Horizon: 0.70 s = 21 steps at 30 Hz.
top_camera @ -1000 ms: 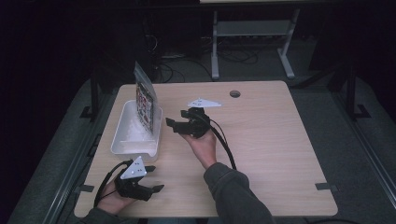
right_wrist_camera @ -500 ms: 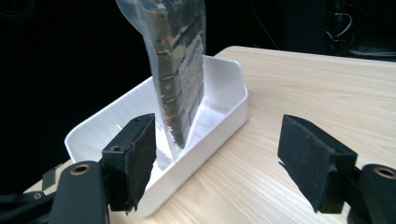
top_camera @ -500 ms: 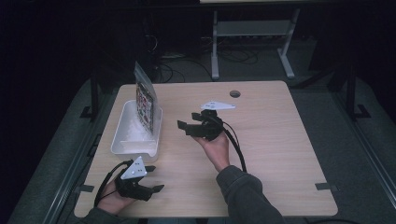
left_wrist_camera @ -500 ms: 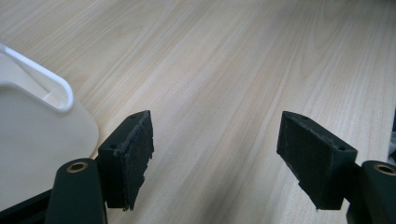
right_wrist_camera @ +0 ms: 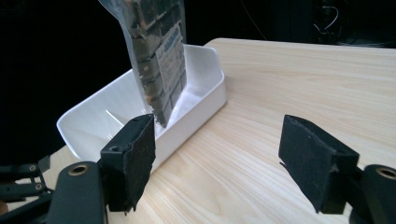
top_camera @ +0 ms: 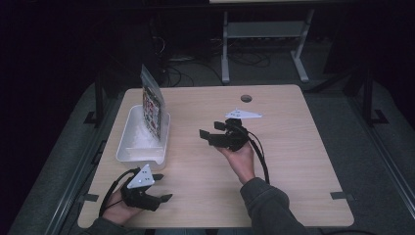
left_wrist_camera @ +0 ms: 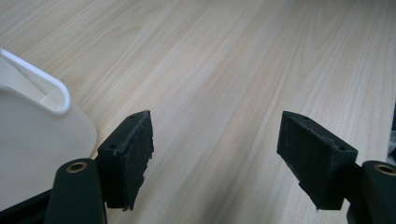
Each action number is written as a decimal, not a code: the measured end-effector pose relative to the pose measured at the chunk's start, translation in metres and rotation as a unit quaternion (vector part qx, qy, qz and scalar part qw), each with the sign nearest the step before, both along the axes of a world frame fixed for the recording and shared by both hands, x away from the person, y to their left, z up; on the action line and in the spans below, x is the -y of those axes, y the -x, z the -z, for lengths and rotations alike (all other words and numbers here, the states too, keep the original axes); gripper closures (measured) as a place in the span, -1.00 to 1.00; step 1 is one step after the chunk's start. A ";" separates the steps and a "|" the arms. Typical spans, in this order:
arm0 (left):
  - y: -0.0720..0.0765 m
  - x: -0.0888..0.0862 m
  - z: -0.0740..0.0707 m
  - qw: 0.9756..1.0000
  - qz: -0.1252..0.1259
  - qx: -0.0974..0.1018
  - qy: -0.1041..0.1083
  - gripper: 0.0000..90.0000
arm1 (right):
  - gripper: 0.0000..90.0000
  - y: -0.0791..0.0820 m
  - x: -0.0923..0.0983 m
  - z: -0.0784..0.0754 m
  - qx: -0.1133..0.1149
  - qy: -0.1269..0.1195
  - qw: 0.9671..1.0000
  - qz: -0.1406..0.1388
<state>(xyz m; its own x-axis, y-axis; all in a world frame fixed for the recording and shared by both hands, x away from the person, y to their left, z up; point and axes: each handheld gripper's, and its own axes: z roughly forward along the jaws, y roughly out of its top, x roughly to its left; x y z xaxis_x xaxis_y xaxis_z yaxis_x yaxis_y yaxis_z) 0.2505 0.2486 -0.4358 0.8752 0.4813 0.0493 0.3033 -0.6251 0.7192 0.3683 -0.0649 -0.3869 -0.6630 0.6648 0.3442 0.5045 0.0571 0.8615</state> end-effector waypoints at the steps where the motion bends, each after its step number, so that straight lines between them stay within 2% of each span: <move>1: 0.000 0.000 0.000 1.000 0.000 0.000 0.000 -0.42 | -0.42 0.002 0.005 0.001 -0.001 -0.001 1.000 0.001; 21: 0.000 0.001 0.001 1.000 0.000 -0.001 0.001 -0.42 | -0.42 0.016 0.049 0.013 -0.021 -0.016 1.000 0.013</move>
<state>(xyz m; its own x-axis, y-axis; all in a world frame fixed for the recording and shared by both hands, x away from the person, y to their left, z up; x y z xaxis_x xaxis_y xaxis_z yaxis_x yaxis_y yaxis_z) 0.2507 0.2476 -0.4366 0.8749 0.4822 0.0458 0.3058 -0.6232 0.7198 0.3527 -0.1144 -0.3998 -0.6301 0.6699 0.3926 0.5416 0.0169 0.8405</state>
